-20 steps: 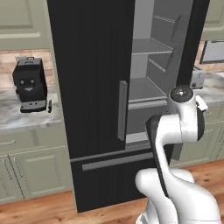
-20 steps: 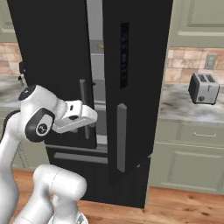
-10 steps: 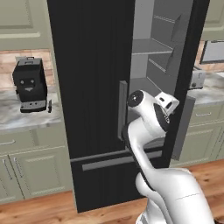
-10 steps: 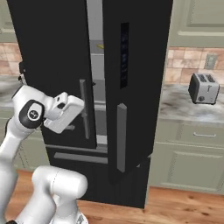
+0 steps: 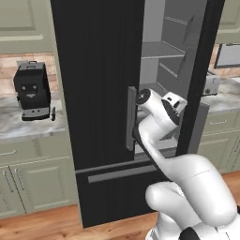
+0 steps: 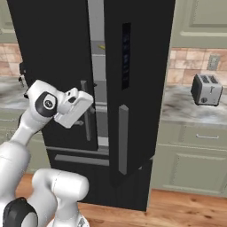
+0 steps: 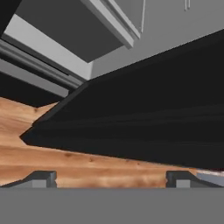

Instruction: Retrieve the butter from the fridge and place it on a plate on the dining table. Then retrieve the butter knife by the fridge and place it near the plate.

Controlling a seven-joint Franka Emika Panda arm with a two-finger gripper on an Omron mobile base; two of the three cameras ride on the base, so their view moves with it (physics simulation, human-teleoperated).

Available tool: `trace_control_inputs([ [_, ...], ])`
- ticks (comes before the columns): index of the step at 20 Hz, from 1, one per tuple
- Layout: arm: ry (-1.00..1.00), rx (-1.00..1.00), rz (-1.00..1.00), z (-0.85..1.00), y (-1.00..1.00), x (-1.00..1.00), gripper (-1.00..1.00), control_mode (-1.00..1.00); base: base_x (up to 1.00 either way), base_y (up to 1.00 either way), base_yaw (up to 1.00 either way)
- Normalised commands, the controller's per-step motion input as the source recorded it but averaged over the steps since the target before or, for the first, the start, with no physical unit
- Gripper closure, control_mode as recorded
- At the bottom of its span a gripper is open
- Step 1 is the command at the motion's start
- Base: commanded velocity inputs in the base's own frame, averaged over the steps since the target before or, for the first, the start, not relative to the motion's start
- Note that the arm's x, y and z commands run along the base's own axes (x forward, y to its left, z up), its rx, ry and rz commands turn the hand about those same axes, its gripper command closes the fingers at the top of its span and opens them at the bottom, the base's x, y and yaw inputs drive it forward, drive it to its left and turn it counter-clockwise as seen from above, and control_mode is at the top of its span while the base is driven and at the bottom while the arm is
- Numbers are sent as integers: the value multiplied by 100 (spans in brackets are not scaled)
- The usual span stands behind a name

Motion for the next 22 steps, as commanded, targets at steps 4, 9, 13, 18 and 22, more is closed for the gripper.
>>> trace_control_inputs([
  [4,1,0,2,-22,-60,51,-100,-100,0,0,0],
  [9,0,0,1,-23,-28,29,-100,-100,0,0,0],
  [13,0,0,0,-13,-11,20,-100,-100,0,0,0],
  [18,0,0,0,-4,-30,4,-100,-100,0,0,0],
  [22,0,-4,0,-7,-42,0,-100,-100,0,0,0],
])
